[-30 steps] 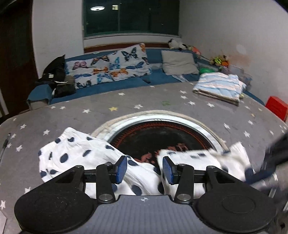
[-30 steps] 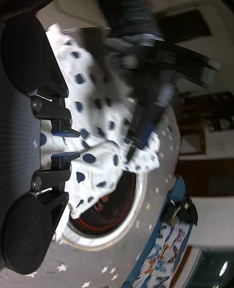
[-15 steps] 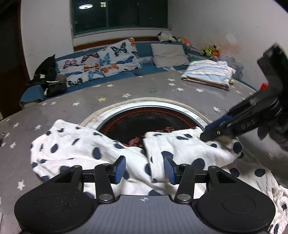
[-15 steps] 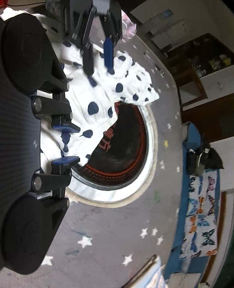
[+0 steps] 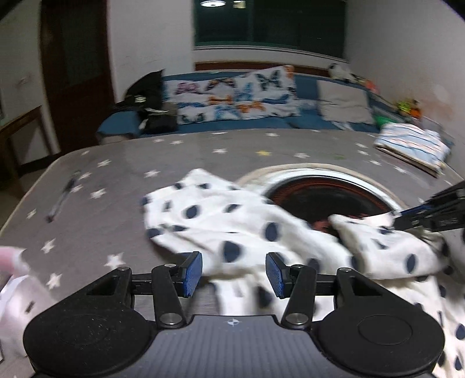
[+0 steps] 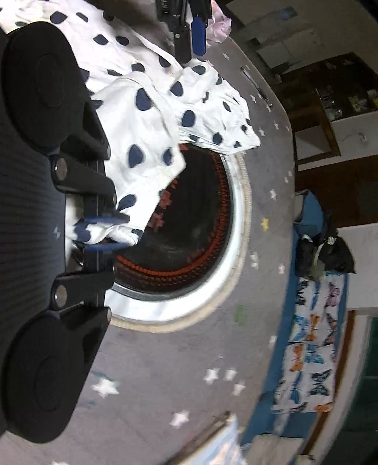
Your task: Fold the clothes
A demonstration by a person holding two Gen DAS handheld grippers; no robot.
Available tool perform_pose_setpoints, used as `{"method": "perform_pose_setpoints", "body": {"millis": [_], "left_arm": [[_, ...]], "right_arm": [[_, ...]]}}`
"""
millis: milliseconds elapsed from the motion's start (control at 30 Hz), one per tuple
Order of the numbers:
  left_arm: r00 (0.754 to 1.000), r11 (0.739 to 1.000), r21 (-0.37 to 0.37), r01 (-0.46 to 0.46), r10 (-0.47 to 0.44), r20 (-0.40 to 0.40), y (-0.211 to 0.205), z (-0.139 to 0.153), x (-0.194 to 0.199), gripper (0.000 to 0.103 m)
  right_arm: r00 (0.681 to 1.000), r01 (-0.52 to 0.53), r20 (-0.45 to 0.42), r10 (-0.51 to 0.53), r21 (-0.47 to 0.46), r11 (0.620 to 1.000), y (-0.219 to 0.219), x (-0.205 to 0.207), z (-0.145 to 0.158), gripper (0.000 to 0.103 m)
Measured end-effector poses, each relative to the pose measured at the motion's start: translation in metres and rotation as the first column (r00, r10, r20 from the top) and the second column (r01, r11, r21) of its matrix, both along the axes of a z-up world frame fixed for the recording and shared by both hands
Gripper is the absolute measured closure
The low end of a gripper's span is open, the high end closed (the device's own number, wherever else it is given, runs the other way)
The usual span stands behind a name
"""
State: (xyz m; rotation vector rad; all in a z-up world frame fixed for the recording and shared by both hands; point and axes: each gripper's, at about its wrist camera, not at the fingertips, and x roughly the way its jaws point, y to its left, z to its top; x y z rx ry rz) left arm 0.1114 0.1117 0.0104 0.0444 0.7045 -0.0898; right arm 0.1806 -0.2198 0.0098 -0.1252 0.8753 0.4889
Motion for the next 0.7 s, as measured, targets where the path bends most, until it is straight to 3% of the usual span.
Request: {"method": "perform_pose_setpoints", "body": {"millis": [200, 367, 500, 600, 700], "left_arm": [[0.999, 0.999, 0.014, -0.051, 0.051, -0.018, 0.013, -0.005, 0.016, 0.051], [0.996, 0.997, 0.016, -0.082, 0.082, -0.018, 0.021, -0.004, 0.035, 0.051], [0.996, 0.995, 0.053, -0.085, 0.085, 0.007, 0.025, 0.005, 0.053, 0.051], [0.997, 0.995, 0.074, -0.068, 0.066, 0.028, 0.025, 0.014, 0.070, 0.051], [1.000, 0.998, 0.064, -0.025, 0.026, -0.013, 0.023, 0.012, 0.096, 0.055]], "right_arm": [[0.988, 0.079, 0.137, -0.071, -0.053, 0.995, -0.014, 0.032, 0.028, 0.095], [0.946, 0.232, 0.252, -0.202, -0.094, 0.968, -0.043, 0.073, 0.042, 0.093], [0.922, 0.319, 0.274, -0.273, -0.143, 0.937, -0.067, 0.094, 0.041, 0.084], [0.941, 0.277, 0.231, -0.249, -0.098, 0.956, -0.072, 0.089, 0.043, 0.082], [0.968, 0.206, 0.158, -0.193, -0.070, 0.976, -0.068, 0.084, 0.034, 0.075]]}}
